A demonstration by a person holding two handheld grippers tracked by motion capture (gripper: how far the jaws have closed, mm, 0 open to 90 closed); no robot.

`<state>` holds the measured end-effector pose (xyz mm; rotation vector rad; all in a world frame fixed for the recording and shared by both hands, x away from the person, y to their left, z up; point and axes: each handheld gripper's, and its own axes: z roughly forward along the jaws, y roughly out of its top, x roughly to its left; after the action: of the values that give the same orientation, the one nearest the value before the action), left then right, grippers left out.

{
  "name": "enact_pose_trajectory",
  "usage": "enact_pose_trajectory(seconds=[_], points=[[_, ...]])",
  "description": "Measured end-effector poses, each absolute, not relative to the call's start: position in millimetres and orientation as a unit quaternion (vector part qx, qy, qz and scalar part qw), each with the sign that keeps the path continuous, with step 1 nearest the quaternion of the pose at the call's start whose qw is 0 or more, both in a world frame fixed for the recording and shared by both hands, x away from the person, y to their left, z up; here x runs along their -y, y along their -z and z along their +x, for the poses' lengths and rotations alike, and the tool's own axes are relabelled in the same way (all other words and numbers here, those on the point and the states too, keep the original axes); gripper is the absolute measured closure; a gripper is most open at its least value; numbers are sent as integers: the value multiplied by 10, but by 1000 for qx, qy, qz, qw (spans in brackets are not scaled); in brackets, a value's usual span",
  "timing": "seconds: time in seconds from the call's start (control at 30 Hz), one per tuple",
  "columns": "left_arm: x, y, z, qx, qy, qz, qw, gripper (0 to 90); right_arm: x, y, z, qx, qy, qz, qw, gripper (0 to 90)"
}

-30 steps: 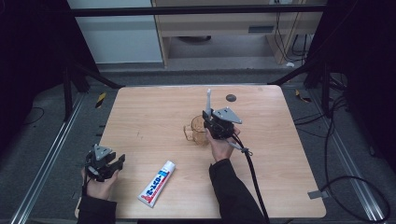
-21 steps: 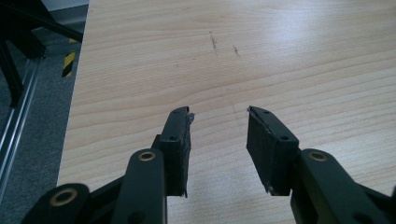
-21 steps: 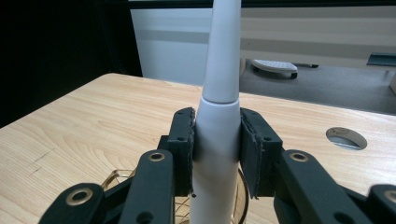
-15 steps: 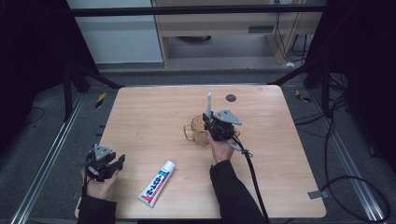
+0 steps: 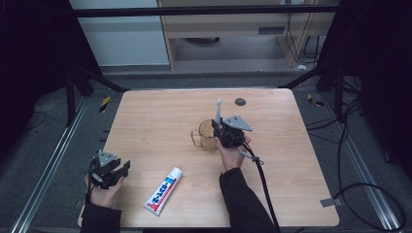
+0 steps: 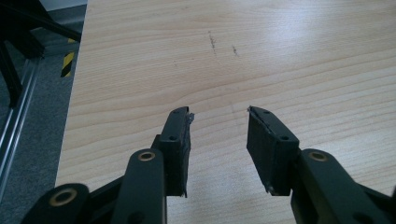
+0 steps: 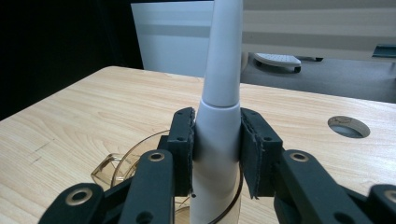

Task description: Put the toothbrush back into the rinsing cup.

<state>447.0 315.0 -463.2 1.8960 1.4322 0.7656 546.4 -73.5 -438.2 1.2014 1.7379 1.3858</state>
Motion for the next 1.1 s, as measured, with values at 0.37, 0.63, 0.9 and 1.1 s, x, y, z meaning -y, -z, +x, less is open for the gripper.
enact_pose_trajectory(seconds=[0.37, 0.63, 0.9, 1.1], points=[[-3144, 4633, 4470, -544, -291, 721, 317, 585, 723, 4366, 5421, -665, -518, 447, 300, 672], [-3142, 4631, 4469, -543, -290, 721, 318, 583, 726, 4360, 5402, -668, -517, 445, 297, 671], [-3141, 4632, 4469, -543, -290, 721, 318, 582, 720, 4360, 5396, -670, -518, 442, 295, 670], [-3141, 4631, 4470, -543, -291, 721, 317, 582, 717, 4359, 5394, -671, -518, 441, 294, 668]])
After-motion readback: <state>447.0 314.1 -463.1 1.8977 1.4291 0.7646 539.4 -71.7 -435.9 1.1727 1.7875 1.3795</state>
